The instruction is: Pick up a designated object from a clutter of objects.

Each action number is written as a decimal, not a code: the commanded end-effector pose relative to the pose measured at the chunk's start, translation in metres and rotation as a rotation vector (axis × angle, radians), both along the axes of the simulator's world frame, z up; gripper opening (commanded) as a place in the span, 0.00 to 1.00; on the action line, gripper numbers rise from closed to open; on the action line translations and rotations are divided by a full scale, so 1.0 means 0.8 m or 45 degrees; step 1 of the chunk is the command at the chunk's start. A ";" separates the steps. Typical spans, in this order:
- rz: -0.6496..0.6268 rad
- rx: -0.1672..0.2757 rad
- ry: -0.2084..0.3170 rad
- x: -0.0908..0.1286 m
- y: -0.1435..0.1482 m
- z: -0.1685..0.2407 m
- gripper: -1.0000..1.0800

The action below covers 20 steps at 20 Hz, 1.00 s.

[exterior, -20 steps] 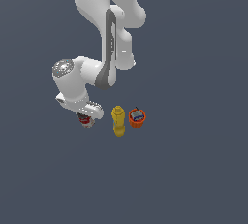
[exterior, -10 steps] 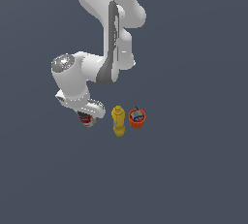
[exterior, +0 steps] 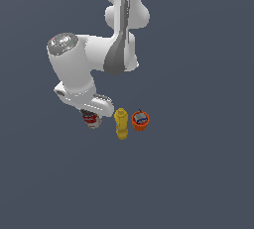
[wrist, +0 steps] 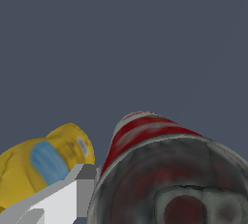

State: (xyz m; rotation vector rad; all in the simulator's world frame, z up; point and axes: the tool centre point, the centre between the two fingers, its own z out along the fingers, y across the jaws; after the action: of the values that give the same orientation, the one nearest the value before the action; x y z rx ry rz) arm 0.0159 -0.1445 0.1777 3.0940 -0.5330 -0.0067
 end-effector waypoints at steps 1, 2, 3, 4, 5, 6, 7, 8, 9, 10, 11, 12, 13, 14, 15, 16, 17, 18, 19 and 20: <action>-0.001 -0.003 -0.005 0.012 0.013 0.033 0.00; -0.001 -0.003 -0.005 0.017 0.019 0.046 0.00; -0.001 -0.003 -0.005 0.022 0.025 0.058 0.00; -0.001 -0.003 -0.005 0.027 0.030 0.070 0.00; -0.001 -0.003 -0.005 0.032 0.036 0.083 0.00; -0.001 -0.003 -0.005 0.037 0.041 0.095 0.00; -0.001 -0.003 -0.005 0.042 0.047 0.107 0.00; -0.001 -0.003 -0.005 0.046 0.052 0.119 0.00; -0.001 -0.003 -0.005 0.051 0.058 0.131 0.00; -0.001 -0.003 -0.005 0.056 0.063 0.143 0.00; -0.001 -0.003 -0.005 0.061 0.068 0.155 0.00; -0.001 -0.003 -0.005 0.065 0.073 0.165 0.00; -0.001 -0.003 -0.005 0.070 0.078 0.176 0.00; 0.000 -0.002 -0.005 0.074 0.082 0.186 0.00; 0.000 -0.002 -0.005 0.078 0.087 0.196 0.00; 0.000 -0.002 -0.005 0.082 0.091 0.205 0.00; 0.000 -0.002 -0.005 0.086 0.095 0.215 0.00; 0.000 -0.001 -0.005 0.090 0.099 0.223 0.00; 0.000 -0.001 -0.005 0.093 0.103 0.232 0.00; 0.000 -0.001 -0.005 0.097 0.107 0.240 0.00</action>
State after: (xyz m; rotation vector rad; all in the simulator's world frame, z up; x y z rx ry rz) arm 0.0889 -0.0637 0.3570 3.0935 -0.5322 -0.0053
